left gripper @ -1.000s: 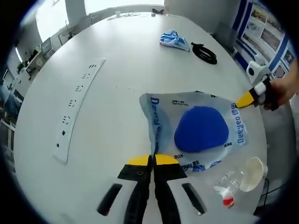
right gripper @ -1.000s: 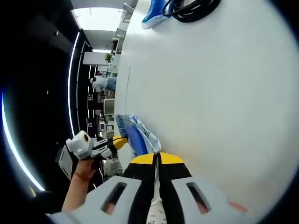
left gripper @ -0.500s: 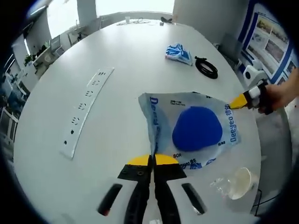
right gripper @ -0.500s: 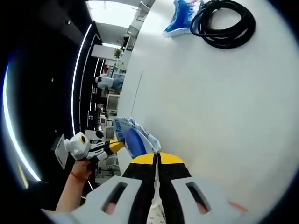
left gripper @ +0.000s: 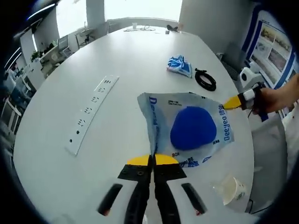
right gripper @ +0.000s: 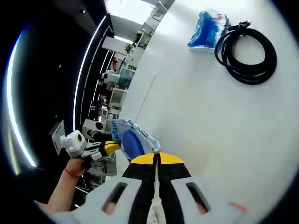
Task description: Arrange the tabletop items into an orderly group along one side of the table until the central work area is clear of visible clutter.
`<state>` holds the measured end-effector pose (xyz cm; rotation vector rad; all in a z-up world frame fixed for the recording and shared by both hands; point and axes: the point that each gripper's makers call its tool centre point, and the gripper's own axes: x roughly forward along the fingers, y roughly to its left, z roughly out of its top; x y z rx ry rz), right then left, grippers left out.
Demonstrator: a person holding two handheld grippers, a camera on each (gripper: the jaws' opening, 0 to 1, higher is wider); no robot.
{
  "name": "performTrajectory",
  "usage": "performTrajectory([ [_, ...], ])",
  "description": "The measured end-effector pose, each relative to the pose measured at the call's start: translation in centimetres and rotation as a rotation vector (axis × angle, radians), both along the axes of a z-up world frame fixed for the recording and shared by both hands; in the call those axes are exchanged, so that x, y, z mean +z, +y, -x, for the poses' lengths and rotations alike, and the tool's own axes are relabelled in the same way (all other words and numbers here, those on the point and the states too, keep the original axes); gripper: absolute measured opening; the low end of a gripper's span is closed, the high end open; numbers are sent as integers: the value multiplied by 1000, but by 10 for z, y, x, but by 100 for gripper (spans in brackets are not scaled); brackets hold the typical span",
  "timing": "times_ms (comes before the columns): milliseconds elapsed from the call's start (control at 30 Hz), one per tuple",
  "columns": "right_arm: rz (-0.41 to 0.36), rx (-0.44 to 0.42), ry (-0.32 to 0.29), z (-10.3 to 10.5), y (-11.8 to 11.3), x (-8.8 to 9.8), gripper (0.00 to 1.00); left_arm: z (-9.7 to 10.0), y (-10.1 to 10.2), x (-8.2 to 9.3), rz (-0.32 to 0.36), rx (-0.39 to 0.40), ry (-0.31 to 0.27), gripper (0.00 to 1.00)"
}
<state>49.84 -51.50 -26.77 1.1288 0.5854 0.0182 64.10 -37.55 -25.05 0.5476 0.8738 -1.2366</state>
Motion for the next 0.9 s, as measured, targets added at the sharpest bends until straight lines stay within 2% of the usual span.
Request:
performTrajectory([
  [200,69,41,-35,-7,-17,13,0,8,-2,12,43,49,7,0],
  [500,193,156,-85,-14,-30,35,0,18,-8,29,99,119,9,0],
  [733,220,187,-113,-20,-46,51,0,26,-13,39,139,171,22,0],
  [900,269,232,-135,-26,-57,62,0,33,-18,46,173,218,35,0],
])
